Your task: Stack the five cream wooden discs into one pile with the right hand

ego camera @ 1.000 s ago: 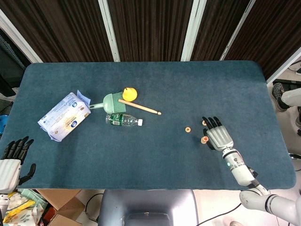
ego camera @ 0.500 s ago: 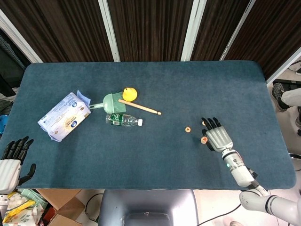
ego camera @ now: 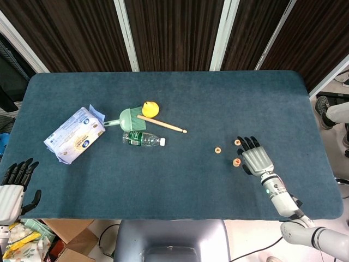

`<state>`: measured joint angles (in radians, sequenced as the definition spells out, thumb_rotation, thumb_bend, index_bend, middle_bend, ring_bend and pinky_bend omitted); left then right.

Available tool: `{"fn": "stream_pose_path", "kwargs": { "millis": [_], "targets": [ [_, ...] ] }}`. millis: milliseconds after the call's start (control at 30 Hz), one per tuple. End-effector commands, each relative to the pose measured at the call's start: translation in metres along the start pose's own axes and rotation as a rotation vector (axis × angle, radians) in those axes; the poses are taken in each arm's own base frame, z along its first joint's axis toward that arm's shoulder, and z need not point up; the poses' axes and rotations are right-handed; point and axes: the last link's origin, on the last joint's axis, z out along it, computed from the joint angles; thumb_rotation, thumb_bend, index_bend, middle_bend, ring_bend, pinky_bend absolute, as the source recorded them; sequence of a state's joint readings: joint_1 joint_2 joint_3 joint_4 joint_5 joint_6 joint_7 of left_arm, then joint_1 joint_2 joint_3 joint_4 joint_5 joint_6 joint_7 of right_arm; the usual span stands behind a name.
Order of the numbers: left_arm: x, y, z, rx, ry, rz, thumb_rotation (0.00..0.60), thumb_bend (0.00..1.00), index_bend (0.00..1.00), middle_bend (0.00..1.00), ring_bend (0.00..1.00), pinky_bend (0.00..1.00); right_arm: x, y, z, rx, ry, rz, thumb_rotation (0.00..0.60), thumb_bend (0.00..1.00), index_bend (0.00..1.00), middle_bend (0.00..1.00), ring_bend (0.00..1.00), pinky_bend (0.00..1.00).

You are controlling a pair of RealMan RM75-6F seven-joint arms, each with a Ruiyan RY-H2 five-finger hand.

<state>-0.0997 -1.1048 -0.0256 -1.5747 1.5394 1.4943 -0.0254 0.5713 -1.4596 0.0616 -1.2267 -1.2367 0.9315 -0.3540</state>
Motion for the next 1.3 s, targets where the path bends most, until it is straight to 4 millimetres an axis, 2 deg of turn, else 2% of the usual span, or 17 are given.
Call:
{"fn": "stream_pose_path", "kwargs": {
  "millis": [33,533,1300],
  "targets": [
    [-0.0002,0.0,0.0,0.001,-0.001,0.001,0.6,0.48,0.0,0.0,0.0,0.0,-0.0016,-0.003,0.0027,0.006,-0.013,-0.002,0.6,0.48,0.47,0.06,0.0,0.0],
    [0.0013,-0.0012,-0.0009,0.002,0.003,-0.005,0.6,0.48,0.0,0.0,0.0,0.0,-0.0074,-0.0104,-0.0002,0.025,-0.031,-0.032,0.6,0.48,0.47,0.06,0.0,0.0],
    [0.0012,-0.0014,-0.0006,0.002,0.003,-0.006,0.6,0.48,0.0,0.0,0.0,0.0,-0.0019,-0.01,-0.0026,0.016,-0.005,-0.008,0.6,0.49,0.45,0.06,0.0,0.0]
  ]
}}
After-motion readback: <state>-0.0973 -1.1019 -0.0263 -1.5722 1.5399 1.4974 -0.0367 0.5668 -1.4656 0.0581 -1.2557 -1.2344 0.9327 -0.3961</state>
